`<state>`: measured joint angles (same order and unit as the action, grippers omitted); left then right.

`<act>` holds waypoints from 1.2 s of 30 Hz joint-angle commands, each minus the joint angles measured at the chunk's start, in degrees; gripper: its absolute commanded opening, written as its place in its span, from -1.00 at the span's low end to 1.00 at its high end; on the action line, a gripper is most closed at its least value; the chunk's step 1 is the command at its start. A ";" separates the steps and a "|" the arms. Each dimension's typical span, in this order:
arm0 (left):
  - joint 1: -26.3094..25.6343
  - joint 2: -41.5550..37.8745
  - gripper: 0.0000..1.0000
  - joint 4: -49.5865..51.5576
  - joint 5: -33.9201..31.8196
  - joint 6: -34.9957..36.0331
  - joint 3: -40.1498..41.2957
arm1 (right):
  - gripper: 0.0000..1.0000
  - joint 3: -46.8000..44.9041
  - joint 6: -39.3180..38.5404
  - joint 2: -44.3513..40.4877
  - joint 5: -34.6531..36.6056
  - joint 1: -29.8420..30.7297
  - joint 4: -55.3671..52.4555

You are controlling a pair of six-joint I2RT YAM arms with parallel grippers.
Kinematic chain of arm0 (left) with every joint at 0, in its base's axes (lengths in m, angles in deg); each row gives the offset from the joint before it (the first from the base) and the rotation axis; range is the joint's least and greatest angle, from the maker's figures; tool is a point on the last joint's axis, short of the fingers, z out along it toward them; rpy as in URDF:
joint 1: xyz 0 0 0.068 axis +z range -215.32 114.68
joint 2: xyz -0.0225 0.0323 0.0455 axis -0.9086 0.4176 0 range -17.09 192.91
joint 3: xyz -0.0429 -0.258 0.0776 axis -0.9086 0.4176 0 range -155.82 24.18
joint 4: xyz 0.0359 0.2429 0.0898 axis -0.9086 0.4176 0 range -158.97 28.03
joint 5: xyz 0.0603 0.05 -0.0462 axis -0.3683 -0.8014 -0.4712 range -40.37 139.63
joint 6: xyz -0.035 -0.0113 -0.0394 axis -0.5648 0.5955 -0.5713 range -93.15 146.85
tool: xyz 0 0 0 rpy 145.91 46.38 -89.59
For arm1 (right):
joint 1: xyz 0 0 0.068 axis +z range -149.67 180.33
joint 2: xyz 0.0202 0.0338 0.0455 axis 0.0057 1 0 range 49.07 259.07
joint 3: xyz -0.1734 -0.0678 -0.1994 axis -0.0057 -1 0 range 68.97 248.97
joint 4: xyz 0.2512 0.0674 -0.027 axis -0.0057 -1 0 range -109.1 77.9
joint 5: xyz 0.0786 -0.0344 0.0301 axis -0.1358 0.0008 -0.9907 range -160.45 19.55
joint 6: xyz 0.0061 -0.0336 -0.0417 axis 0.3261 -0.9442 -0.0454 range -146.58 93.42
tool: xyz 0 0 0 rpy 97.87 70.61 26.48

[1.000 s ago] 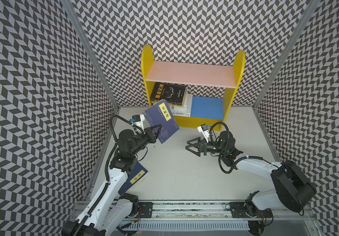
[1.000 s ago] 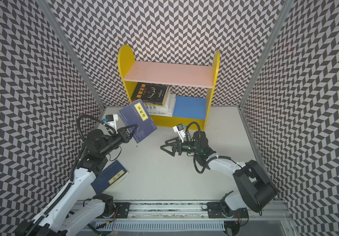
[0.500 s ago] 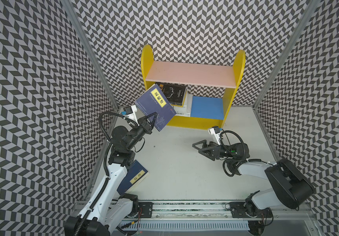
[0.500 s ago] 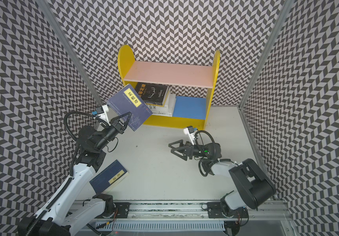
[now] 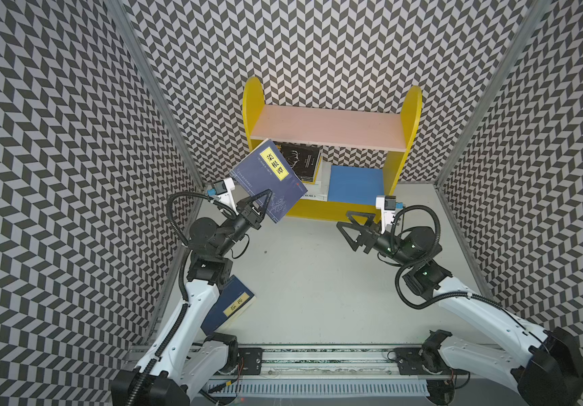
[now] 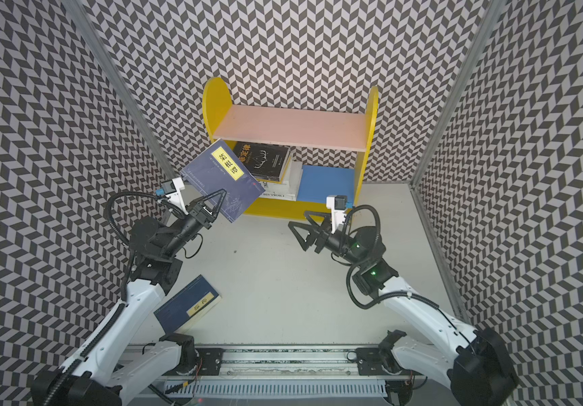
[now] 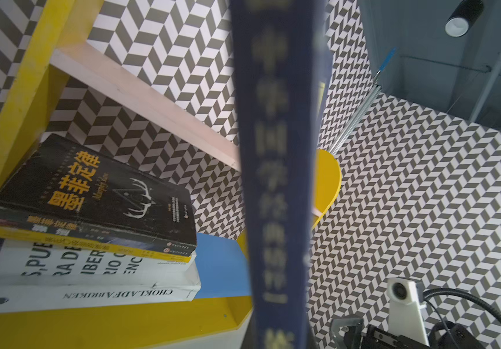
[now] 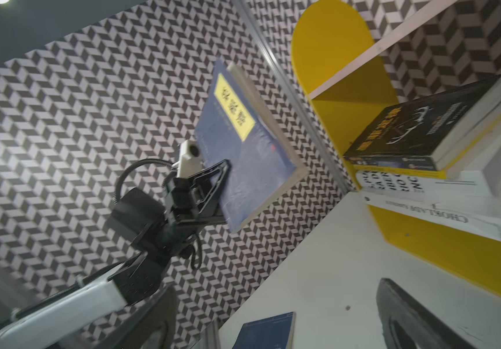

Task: Stacking books/files
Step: Pick up the book at the center of the table.

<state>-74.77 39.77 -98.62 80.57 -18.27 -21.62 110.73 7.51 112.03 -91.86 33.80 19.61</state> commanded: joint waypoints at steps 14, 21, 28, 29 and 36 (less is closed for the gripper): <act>-11.46 5.26 -1.00 -21.57 1.85 -6.38 -4.09 | 0.82 11.73 10.49 16.64 -8.27 0.72 21.37; -14.23 9.75 -1.00 -28.98 3.51 -10.65 -5.26 | 0.55 12.29 12.45 17.17 -8.58 1.42 23.31; -13.41 10.72 -1.00 -27.91 1.94 -8.83 -7.47 | 0.48 9.25 10.76 14.62 -8.73 2.30 26.75; -13.08 10.80 -1.00 -27.56 1.89 -8.68 -8.13 | 0.51 8.84 10.09 14.07 -8.08 2.47 26.58; -12.65 12.81 -1.00 -26.75 3.38 -8.76 -11.84 | 0.87 9.10 7.97 13.49 -7.97 3.52 26.93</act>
<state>-87.34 52.03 -122.88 83.45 -26.82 -31.50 118.90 16.76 126.87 -99.86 36.71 43.56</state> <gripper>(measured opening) 0.082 0.931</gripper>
